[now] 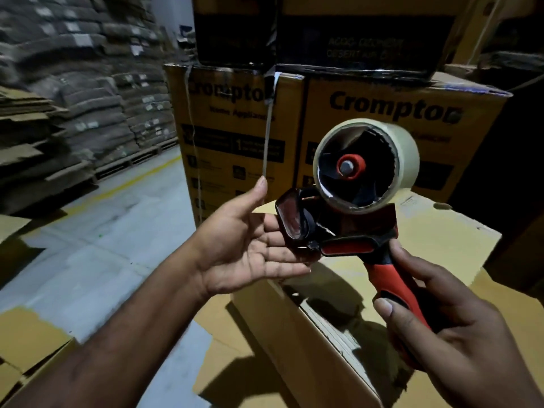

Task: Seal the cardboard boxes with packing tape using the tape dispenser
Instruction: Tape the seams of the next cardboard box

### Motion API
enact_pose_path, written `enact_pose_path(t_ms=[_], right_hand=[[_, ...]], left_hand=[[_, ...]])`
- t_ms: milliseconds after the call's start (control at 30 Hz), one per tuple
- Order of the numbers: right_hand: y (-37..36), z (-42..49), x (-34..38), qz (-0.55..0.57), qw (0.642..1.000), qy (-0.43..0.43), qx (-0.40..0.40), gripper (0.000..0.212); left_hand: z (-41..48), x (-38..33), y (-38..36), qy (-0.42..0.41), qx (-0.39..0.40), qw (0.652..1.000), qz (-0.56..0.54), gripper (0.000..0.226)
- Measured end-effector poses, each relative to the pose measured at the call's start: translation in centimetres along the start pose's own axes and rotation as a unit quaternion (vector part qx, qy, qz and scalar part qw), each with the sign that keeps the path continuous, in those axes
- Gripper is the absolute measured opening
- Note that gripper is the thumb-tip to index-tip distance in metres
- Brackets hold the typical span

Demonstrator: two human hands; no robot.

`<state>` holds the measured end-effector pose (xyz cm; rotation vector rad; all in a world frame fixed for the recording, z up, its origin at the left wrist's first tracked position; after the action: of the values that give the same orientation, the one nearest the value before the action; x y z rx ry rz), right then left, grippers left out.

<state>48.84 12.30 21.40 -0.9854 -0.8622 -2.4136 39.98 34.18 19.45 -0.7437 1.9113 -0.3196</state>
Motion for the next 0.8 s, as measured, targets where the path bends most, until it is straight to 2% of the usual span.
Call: enact_pose_path(t_ms=[167, 400, 500, 600, 800], right_hand=[[0.0, 0.3, -0.5, -0.049, 0.998, 0.017, 0.024, 0.063], [-2.4, 3.0, 0.2, -0.037, 0.992, 0.117, 0.028, 0.066], [-3.2, 3.9, 0.5, -0.043, 0.987, 0.153, 0.029, 0.067], [-3.9, 4.3, 0.1, -0.027, 0.986, 0.16, 0.028, 0.065], [-5.3, 4.4, -0.7, 0.022, 0.99, 0.141, 0.013, 0.064]], left_hand=[[0.0, -0.4, 0.6, 0.01, -0.064, 0.998, 0.0, 0.095], [-0.1, -2.4, 3.1, -0.005, -0.134, 0.991, -0.016, 0.052], [-0.4, -3.4, 4.2, -0.009, -0.13, 0.992, -0.004, 0.037], [-0.9, -4.0, 5.1, -0.004, -0.115, 0.993, 0.021, 0.033], [-0.7, -4.0, 6.5, 0.0, -0.085, 0.996, 0.001, 0.029]])
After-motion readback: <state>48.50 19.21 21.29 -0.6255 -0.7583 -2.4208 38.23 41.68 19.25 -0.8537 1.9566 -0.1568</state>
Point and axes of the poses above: each hand's wrist, its own z-axis towards the middle knuckle, its own y-axis out of the back of the hand, x = y × z, the point moved 6 cm from there along z, towards the middle knuckle, and after that the axes turned 11 degrees about y, right-handed, at the moved point
